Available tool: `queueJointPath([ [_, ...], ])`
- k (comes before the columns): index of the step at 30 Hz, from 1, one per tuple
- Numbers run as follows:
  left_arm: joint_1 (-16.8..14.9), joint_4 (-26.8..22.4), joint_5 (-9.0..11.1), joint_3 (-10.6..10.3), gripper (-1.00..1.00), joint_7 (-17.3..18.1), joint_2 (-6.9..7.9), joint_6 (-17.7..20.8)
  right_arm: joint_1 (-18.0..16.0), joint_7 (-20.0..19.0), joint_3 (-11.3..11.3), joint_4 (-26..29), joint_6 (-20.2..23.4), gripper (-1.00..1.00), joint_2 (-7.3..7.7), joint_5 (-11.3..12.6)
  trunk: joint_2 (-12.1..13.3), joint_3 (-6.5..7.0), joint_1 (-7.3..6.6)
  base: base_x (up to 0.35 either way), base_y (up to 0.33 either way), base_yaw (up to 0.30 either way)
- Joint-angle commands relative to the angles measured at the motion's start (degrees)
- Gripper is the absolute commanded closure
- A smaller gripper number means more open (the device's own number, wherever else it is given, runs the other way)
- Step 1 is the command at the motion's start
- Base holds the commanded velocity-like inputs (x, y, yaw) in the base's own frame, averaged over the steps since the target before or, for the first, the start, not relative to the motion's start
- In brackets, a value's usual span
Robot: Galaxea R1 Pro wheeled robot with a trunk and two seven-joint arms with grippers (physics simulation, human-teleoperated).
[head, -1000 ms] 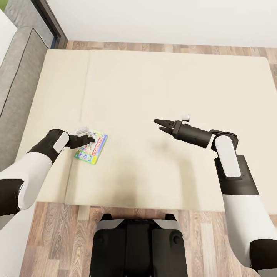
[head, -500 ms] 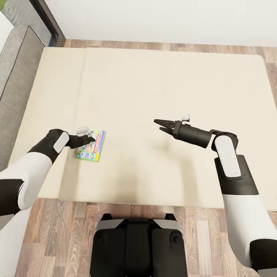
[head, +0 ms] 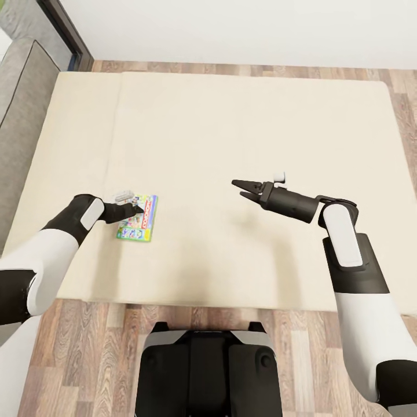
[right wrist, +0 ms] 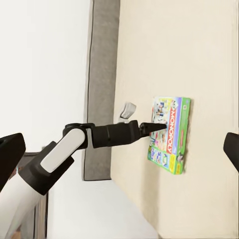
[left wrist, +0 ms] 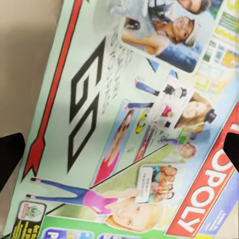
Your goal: Put all the toys in the child's room - the three board games (two on the bed and one on the table), the two jigsaw puzzles on the table, and the tennis ball on the table - inside the toy box on the table in the child's room.
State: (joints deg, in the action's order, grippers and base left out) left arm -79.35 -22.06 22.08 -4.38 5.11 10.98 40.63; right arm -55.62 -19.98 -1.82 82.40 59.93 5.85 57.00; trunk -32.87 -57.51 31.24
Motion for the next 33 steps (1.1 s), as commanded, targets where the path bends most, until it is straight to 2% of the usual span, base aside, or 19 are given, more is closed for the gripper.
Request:
queueJointPath([
  [1,0.0,-0.1,0.1,-0.5,-1.0,0.2,0.05,0.1,0.0,-0.6,0.0,0.0,0.1,-1.0,0.02,-0.6,-0.1,-0.02,0.02,-0.001,-0.153,-0.08],
  [11,0.0,-0.2,0.1,-0.4,-1.0,0.2,0.08,0.1,-0.1,-0.6,0.1,0.0,0.1,-1.0,0.03,-0.6,-0.1,0.28,0.02,0.0,-0.05,-0.103],
  [28,0.0,-0.2,0.1,-0.5,-1.0,0.3,-0.24,0.2,-0.1,-0.6,0.1,0.0,0.1,-1.0,0.0,-0.6,-0.1,0.3,0.02,-0.032,-0.088,-0.005],
  [33,0.0,-0.2,0.1,-0.4,-1.0,1.7,-0.25,0.2,0.0,-0.6,0.1,0.0,0.1,-1.0,-0.03,-0.6,-0.1,0.3,0.02,-0.004,-0.012,0.0],
])
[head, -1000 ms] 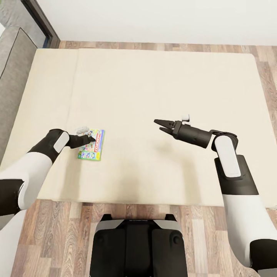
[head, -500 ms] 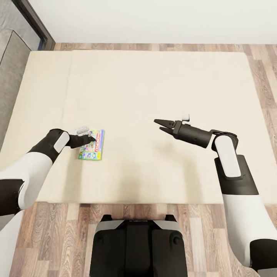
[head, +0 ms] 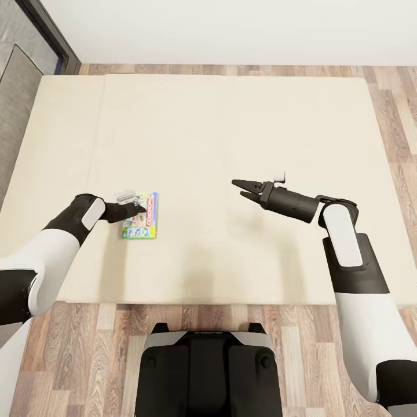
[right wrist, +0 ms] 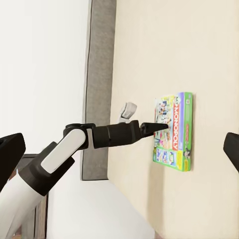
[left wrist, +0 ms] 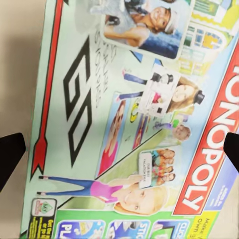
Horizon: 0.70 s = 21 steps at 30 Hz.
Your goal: Put all the toys in the child's room - the three board games (two on the bed and one on the table), the two jigsaw puzzles on the table, and the tennis ball on the table - inside the toy box on the table in the child's room.
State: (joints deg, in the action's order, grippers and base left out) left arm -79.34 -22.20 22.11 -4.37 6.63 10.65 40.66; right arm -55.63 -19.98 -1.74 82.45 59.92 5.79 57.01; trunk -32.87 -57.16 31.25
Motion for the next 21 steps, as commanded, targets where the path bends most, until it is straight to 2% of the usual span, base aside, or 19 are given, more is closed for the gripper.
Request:
queueJointPath([
  [1,0.0,0.0,0.0,-0.5,-1.0,0.4,0.07,0.1,0.0,-0.6,0.0,0.0,0.1,-1.0,0.02,-0.6,-0.1,-0.04,0.02,-0.002,-0.005,0.0],
  [21,0.0,-0.1,0.0,-0.5,-1.0,1.1,0.15,0.1,0.0,-0.6,0.1,0.0,0.1,-1.0,0.04,-0.6,-0.1,-0.04,0.02,0.0,0.0,0.0],
])
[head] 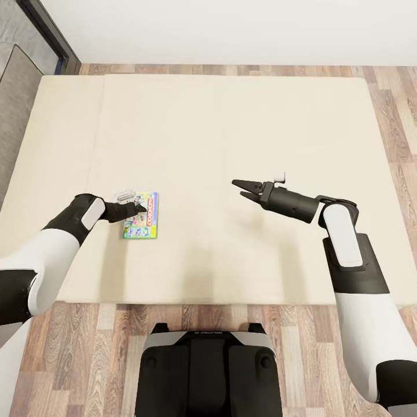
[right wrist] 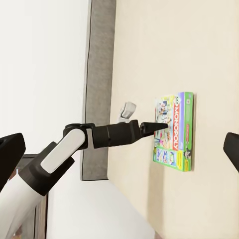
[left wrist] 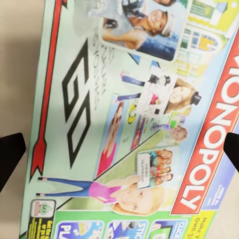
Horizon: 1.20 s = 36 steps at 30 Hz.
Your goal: Put all the toys in the child's room - the three board games (two on the bed and one on the table), the two jigsaw puzzles on the table, and the tennis ball on the table - inside the toy box on the table in the child's room.
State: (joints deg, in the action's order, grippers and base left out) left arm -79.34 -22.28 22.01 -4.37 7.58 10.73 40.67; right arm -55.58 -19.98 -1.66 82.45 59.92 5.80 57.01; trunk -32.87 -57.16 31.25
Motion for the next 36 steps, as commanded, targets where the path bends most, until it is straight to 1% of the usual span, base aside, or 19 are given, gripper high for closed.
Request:
queueJointPath([
  [1,0.0,0.0,0.1,-0.5,-1.0,0.2,0.08,0.1,0.0,-0.6,0.0,0.0,0.1,-1.0,0.04,-0.6,-0.1,-0.04,0.02,0.0,0.0,0.0],
  [18,0.0,0.0,0.1,-0.5,-1.0,0.2,0.0,0.1,0.0,-0.6,-0.1,0.0,0.1,-1.0,0.01,-0.6,-0.1,-0.04,0.02,0.0,0.0,0.0],
  [25,0.0,0.0,0.1,-0.5,-1.0,0.1,0.0,0.1,0.0,-0.6,-0.2,0.0,0.1,-1.0,0.02,-0.6,-0.1,-0.04,0.02,0.0,-0.085,0.0],
  [36,0.0,0.0,0.1,-0.4,-1.0,0.2,0.0,0.1,0.0,-0.6,-0.2,0.0,0.1,-1.0,0.0,-0.6,-0.1,-0.04,0.02,0.0,-0.014,0.0],
])
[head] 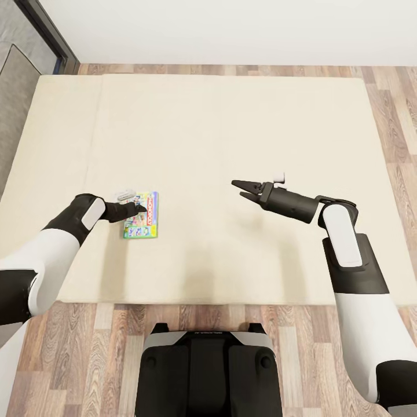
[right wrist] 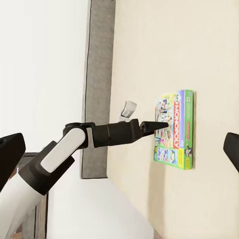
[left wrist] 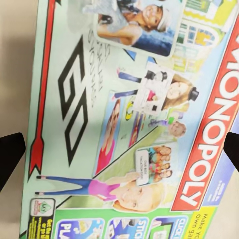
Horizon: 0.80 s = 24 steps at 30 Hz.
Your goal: Put all the toys in the child's room - the three board games (two on the bed and one on the table), the two jigsaw puzzles on the table, and the tennis ball on the table - inside the toy box on the table in the child's room.
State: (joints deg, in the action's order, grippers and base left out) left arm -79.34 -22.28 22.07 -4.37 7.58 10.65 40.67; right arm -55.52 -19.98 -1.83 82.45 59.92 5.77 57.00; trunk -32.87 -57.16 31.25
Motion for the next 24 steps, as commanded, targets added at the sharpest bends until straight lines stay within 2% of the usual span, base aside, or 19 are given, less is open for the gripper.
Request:
queueJointPath([
  [1,0.0,0.0,0.1,-0.4,-1.0,0.2,0.07,0.1,0.0,-0.6,0.0,0.0,0.1,-1.0,0.03,-0.6,-0.1,-0.04,0.02,0.0,-0.001,0.0],
  [24,0.0,-0.2,0.0,-0.5,-1.0,0.2,0.07,0.2,0.0,-0.6,-0.1,0.0,0.1,-1.0,0.03,-0.6,-0.1,-0.04,0.02,0.029,0.0,0.0],
])
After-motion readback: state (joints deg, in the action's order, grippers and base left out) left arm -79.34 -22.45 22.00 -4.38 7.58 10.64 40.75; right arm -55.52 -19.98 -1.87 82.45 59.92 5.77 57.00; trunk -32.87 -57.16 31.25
